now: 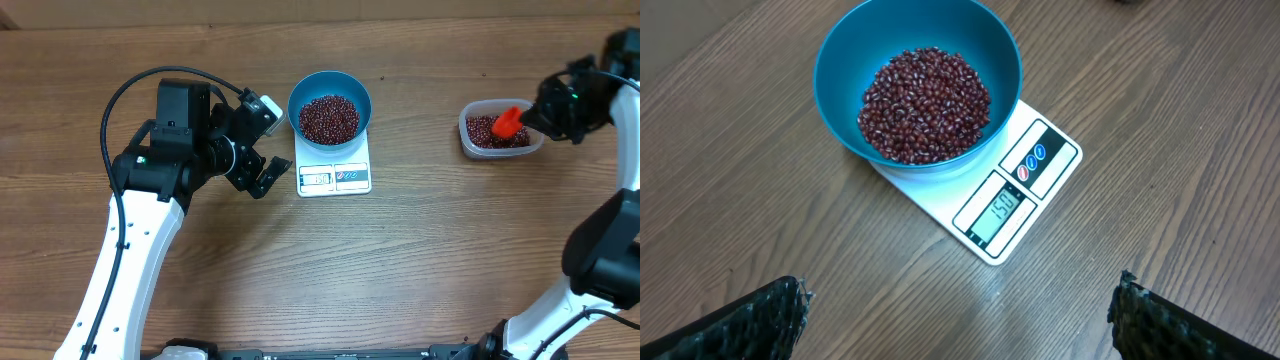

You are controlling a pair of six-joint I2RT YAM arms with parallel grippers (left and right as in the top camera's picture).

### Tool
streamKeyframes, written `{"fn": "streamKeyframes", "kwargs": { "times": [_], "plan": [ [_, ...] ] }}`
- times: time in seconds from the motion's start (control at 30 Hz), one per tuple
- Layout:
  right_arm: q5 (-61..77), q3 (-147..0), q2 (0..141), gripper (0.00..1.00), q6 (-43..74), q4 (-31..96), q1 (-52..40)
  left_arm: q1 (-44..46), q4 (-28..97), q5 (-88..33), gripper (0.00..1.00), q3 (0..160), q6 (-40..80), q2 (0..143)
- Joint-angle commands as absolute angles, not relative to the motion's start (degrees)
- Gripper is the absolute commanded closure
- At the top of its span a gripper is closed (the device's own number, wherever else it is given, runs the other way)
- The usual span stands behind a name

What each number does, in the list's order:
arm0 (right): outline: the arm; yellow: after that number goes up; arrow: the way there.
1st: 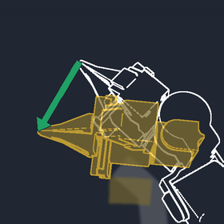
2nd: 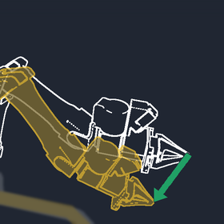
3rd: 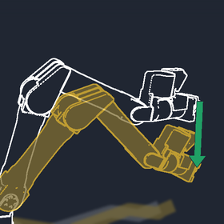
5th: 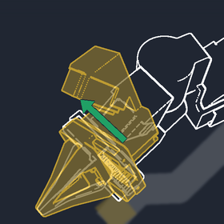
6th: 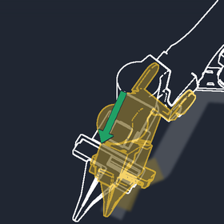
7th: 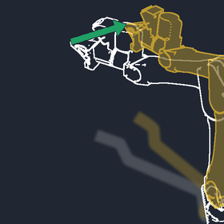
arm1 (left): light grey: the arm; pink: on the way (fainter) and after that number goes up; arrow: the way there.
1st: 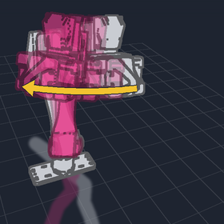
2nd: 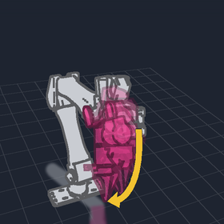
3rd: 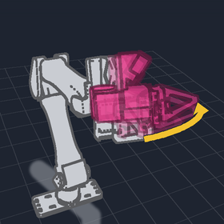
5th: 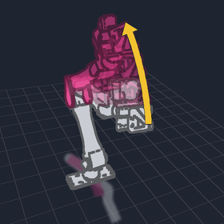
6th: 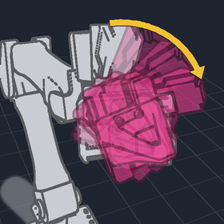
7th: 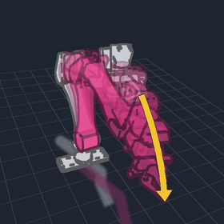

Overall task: Scoop item into bowl and weigh 150g on scale
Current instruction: 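Lower the scoop into the tub and open the right gripper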

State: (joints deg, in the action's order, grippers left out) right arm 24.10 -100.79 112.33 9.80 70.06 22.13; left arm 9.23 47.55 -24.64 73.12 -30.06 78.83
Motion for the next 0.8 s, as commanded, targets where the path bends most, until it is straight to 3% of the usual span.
{"fn": "streamKeyframes", "kwargs": {
  "times": [0.0, 0.2, 0.77],
  "plan": [
    [32.9, -98.8, 110.8, 0.96, 10.7, 69.1, 24.4, 9.0, 47.4, -24.9, 0.00, 74.3, -30.7, 79.1],
    [33.1, -95.1, 110.8, 0.96, 10.5, 68.7, 26.2, 9.0, 47.4, -24.9, 0.00, 74.3, -30.7, 79.1],
    [22.2, -93.8, 110.8, 0.62, 10.5, 69.4, 26.4, 9.0, 47.4, -24.9, 0.00, 74.3, -30.7, 79.1]
  ]
}}
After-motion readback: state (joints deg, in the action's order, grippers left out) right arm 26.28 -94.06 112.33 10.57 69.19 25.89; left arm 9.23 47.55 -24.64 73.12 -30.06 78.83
